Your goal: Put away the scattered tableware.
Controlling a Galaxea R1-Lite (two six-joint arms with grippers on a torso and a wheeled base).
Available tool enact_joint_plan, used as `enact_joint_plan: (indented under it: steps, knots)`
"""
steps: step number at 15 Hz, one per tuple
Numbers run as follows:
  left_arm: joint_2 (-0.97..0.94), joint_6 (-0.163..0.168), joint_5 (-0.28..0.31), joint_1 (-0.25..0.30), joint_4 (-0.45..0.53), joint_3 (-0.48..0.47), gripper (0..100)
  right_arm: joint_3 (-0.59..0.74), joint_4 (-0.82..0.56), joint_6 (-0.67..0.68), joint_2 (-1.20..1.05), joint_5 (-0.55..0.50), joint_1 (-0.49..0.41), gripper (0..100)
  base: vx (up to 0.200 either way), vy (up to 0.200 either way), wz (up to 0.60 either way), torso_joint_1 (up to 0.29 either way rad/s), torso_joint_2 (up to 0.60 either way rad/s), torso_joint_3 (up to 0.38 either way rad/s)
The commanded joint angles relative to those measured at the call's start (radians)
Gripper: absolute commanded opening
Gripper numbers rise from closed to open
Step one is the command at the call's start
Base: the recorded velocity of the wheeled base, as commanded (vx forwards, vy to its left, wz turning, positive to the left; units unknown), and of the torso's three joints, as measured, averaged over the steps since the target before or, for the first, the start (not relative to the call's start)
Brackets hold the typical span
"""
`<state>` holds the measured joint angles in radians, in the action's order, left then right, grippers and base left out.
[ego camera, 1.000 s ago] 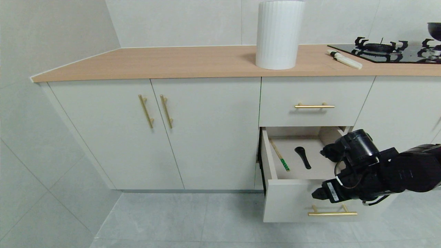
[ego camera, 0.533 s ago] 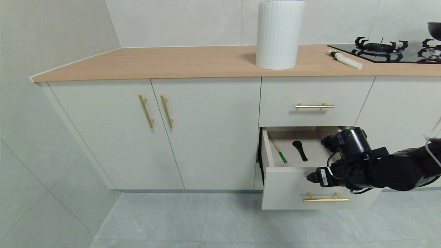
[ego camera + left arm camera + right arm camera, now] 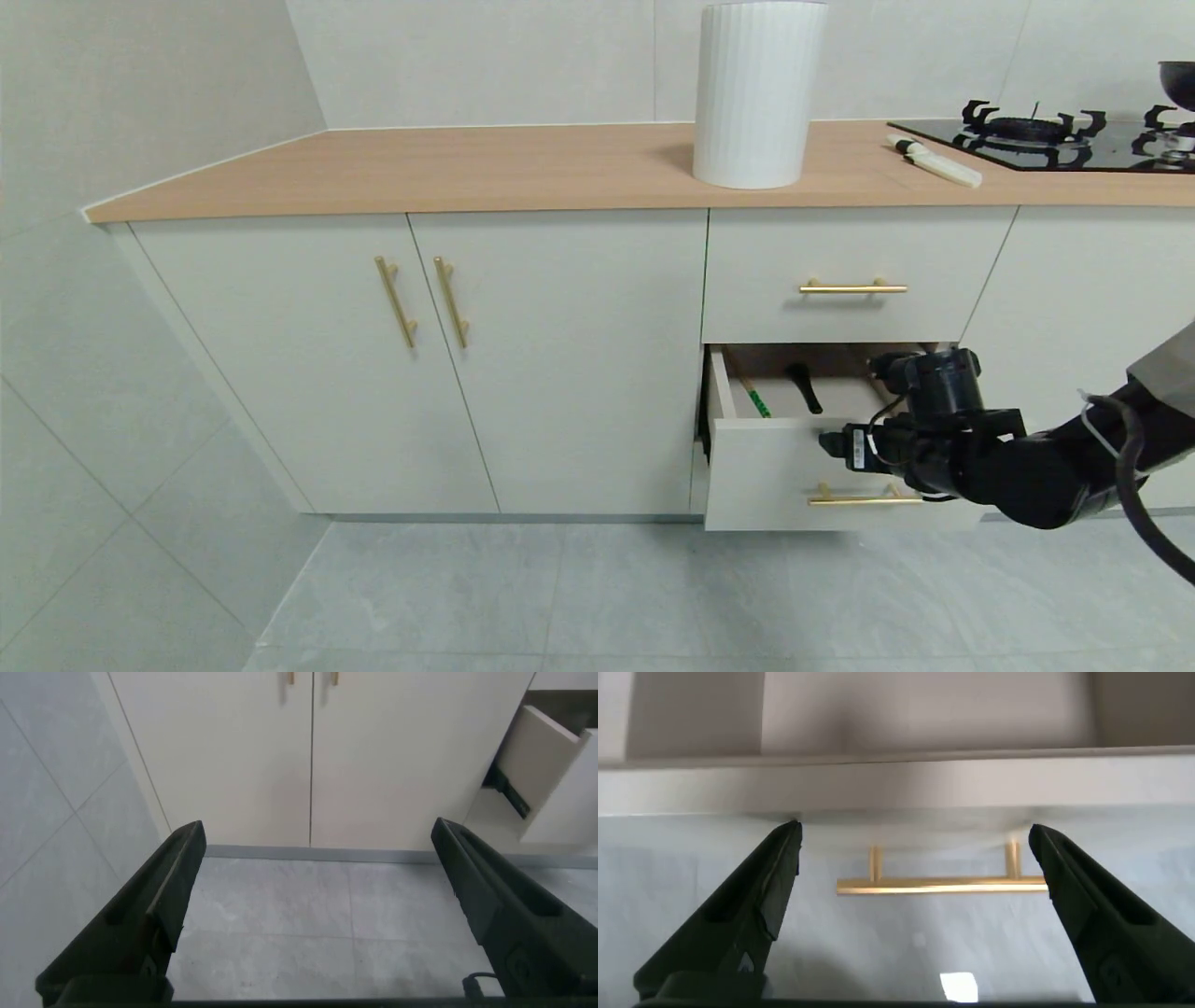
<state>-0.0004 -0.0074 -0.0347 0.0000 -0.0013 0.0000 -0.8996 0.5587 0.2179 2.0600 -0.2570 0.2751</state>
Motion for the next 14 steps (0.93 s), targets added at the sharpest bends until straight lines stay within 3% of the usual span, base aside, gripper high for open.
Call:
enact_joint_plan:
  steps: [1, 9, 14]
  knots:
    - [0.000, 0.000, -0.001, 0.000, 0.000, 0.000, 100, 0.004, 0.036, 0.000, 0.058, -0.008, -0.007, 100, 0.000, 0.000, 0.00, 0.000, 0.00, 0.000]
    - [0.000, 0.000, -0.001, 0.000, 0.000, 0.000, 100, -0.009, 0.420, -0.014, 0.236, -0.045, -0.037, 100, 0.000, 0.000, 0.00, 0.000, 0.00, 0.000]
    - [0.000, 0.000, -0.001, 0.000, 0.000, 0.000, 100, -0.047, 0.550, -0.018, 0.310, -0.044, -0.057, 100, 0.000, 0.000, 0.00, 0.000, 0.00, 0.000]
